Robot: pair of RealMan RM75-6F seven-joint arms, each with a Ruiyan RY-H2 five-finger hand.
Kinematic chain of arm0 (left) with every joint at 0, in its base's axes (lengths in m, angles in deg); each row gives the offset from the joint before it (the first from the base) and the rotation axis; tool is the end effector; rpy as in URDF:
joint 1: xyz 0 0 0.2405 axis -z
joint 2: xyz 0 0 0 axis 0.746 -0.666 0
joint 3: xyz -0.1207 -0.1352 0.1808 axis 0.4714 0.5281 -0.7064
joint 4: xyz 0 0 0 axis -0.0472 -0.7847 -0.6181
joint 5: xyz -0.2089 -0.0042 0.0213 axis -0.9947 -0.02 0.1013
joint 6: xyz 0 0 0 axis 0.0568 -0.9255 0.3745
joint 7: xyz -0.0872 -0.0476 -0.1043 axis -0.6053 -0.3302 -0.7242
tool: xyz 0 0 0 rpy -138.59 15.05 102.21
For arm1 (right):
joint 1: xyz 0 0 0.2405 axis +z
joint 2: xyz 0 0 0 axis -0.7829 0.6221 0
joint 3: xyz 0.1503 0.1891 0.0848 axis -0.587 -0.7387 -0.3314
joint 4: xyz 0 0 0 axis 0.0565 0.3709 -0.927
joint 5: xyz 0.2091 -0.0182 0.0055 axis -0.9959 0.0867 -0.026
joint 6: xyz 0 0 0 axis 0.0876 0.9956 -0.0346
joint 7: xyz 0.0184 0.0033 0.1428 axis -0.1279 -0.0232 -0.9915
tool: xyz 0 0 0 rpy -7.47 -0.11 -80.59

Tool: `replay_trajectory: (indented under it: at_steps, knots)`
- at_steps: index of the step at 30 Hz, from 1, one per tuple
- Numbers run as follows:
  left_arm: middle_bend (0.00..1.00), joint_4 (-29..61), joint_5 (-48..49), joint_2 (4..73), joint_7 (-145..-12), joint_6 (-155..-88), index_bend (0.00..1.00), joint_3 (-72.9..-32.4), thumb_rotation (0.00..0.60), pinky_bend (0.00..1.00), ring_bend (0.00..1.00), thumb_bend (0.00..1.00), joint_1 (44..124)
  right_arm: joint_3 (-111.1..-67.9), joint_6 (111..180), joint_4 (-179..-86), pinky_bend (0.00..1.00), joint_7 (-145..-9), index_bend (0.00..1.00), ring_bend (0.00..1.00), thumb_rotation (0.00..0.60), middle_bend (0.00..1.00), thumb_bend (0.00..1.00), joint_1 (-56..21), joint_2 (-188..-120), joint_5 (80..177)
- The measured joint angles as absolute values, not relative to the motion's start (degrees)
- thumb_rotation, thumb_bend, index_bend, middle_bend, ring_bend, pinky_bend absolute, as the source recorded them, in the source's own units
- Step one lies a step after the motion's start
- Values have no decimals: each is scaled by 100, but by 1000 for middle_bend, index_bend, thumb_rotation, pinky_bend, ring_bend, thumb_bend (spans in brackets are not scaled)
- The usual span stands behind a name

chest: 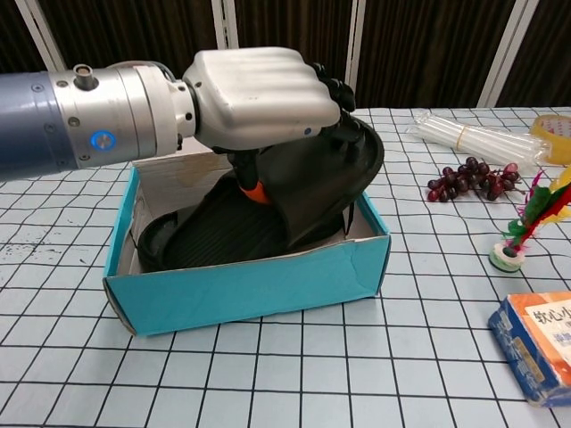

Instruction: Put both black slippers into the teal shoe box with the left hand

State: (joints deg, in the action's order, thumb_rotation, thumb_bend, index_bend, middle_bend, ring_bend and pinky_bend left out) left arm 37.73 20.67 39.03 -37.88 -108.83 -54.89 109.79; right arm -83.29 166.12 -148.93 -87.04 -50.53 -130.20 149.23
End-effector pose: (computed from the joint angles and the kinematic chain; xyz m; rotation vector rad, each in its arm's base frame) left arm -0.0085 0.3127 -0.0198 -2.3202 0.1006 -0.9758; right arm -0.3373 -0.1638 0.1938 1.2470 -1.0121 0.9258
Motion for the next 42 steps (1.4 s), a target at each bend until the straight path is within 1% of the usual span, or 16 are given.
replay_trajectory:
  at_steps: [8,21,27,36,42]
  knots:
    - [595,3632,1990,4057,-4116,-10807,569,-5603,600,140,126,491,10866,-8367,16684,-14804,166,-8767,152,181,600,113,307,-5067,-13056,14934]
    - [605,3731,1647,4090,-4518,-10727,569,-5710,600,141,139,490,10623,-8387,16802,-14763,165,-8658,152,181,600,113,308,-5061,-13069,15059]
    - [576,3574,1548,4246,-4749,-10667,569,-5743,600,142,139,490,10555,-8425,16901,-14800,163,-8456,152,181,600,113,308,-5076,-13083,15048]
    - [561,3291,1395,4451,-5306,-10613,568,-5710,600,150,149,490,10431,-8458,16906,-14800,163,-8402,152,181,600,113,308,-5073,-13096,15007]
    - [517,3047,1322,4615,-5673,-10540,559,-5717,600,160,149,490,10347,-8467,16862,-14812,163,-8369,152,181,600,113,308,-5056,-13097,14975]
